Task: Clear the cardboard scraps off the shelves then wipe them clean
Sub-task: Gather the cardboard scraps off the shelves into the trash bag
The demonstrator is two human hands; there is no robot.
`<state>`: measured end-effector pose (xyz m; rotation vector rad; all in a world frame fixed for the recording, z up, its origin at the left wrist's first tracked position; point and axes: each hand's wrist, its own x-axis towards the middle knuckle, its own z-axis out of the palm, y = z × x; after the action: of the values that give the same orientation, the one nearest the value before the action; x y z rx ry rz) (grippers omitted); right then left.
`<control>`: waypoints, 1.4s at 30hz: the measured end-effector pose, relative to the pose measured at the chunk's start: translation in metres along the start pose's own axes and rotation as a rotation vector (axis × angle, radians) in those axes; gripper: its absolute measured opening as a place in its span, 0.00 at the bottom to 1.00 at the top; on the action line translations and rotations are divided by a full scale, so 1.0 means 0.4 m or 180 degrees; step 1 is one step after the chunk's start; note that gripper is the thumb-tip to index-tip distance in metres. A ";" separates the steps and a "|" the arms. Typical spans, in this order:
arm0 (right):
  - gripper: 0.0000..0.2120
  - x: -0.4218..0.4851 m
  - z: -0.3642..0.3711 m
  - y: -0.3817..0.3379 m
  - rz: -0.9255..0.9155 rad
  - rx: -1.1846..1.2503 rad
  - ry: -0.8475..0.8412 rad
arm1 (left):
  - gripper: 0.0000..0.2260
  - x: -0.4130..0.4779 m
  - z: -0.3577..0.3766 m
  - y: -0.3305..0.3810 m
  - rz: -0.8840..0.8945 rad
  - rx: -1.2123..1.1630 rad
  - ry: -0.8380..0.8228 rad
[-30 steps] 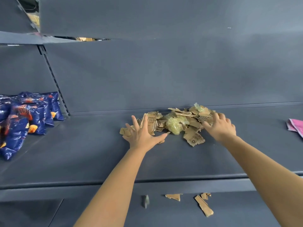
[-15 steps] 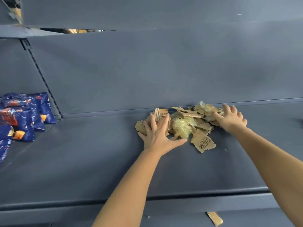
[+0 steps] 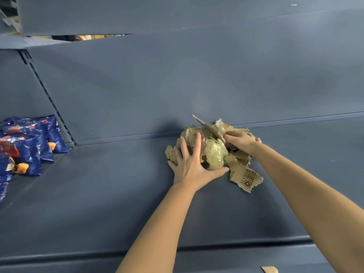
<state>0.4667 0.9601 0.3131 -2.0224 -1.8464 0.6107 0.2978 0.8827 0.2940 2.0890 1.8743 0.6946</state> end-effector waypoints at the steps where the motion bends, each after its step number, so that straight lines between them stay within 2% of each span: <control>1: 0.22 -0.004 0.006 -0.008 -0.0050 0.0013 -0.0019 | 0.50 -0.001 -0.001 0.001 -0.0005 0.0004 -0.0001; 6: 0.19 -0.045 0.025 -0.027 -0.0252 0.0158 0.0028 | 0.49 -0.004 0.000 0.003 0.0040 -0.0013 0.0017; 12: 0.19 -0.092 0.038 -0.015 -0.0338 -0.0091 0.0216 | 0.46 -0.010 -0.002 0.002 0.0304 -0.0147 0.0181; 16: 0.17 -0.101 0.031 0.000 -0.0532 0.0385 -0.0001 | 0.38 -0.005 -0.001 -0.002 0.0353 0.0060 0.0227; 20: 0.08 -0.129 -0.025 0.043 -0.0492 0.1140 -0.0364 | 0.34 0.001 0.003 -0.004 0.0333 0.0397 0.0080; 23: 0.18 -0.129 -0.071 0.104 -0.0353 0.1584 0.0048 | 0.33 0.004 0.006 -0.007 0.0355 0.0446 -0.0003; 26: 0.17 -0.119 -0.117 0.133 0.0190 0.2818 0.0447 | 0.33 0.004 0.006 -0.008 0.0384 0.0399 0.0007; 28: 0.23 -0.112 -0.123 0.113 0.0435 0.3213 0.0444 | 0.33 0.004 0.006 -0.010 0.0396 0.0352 0.0018; 31: 0.38 -0.121 -0.065 0.035 0.0160 0.2608 -0.0026 | 0.34 0.005 0.006 -0.011 0.0402 0.0281 0.0018; 33: 0.35 -0.126 -0.012 -0.009 -0.0177 0.2256 -0.0272 | 0.37 0.007 0.005 -0.011 0.0346 0.0247 -0.0003; 37: 0.30 -0.135 0.031 -0.037 -0.0345 0.2268 -0.0209 | 0.43 0.009 0.007 -0.007 0.0284 0.0302 -0.0052; 40: 0.30 -0.160 0.056 -0.059 -0.0263 0.2125 -0.0173 | 0.43 0.016 0.005 0.000 0.0327 0.0291 0.0063; 42: 0.27 -0.178 0.068 -0.078 -0.0244 0.2026 -0.0081 | 0.40 0.022 0.006 0.001 0.0312 0.0270 0.0143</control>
<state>0.4213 0.8914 0.3125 -1.5186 -1.4741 1.0445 0.2998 0.8915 0.2938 2.2489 1.8660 0.7012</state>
